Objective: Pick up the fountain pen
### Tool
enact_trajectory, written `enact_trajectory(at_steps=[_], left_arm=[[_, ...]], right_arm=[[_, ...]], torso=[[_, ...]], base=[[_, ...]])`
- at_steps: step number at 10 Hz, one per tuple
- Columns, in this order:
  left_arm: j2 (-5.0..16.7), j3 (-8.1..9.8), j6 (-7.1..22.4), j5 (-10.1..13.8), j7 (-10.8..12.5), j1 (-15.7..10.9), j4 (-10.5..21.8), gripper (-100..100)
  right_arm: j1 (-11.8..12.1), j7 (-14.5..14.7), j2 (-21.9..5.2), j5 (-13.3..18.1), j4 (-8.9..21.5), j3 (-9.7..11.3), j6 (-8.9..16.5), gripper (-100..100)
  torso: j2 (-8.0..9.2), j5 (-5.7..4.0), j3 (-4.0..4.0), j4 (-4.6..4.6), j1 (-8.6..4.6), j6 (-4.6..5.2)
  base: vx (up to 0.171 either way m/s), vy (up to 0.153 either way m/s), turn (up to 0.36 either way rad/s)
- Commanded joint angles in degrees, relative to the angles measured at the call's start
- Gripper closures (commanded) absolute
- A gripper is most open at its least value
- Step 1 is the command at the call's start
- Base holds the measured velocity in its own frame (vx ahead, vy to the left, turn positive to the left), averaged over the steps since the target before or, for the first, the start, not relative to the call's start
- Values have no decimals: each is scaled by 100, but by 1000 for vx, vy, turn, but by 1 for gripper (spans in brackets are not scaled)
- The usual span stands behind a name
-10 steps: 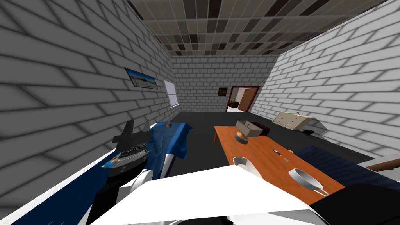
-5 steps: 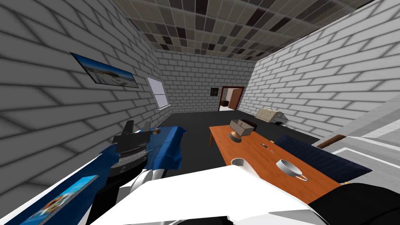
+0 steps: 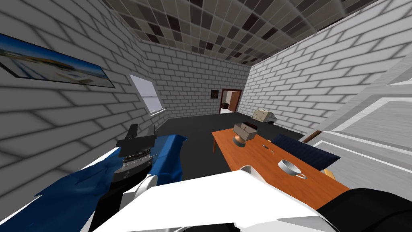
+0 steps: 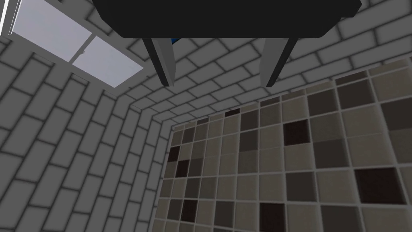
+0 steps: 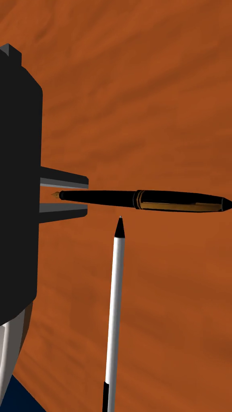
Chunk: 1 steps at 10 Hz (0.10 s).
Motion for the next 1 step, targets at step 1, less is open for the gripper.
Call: enact_trajectory(at_steps=[1], left_arm=[[0, 0, 0, 0, 0, 0, 0, 0]], right_arm=[[0, 0, 0, 0, 0, 0, 0, 0]], torso=[[0, 0, 0, 0, 0, 0]], base=[[13, 4, 4]])
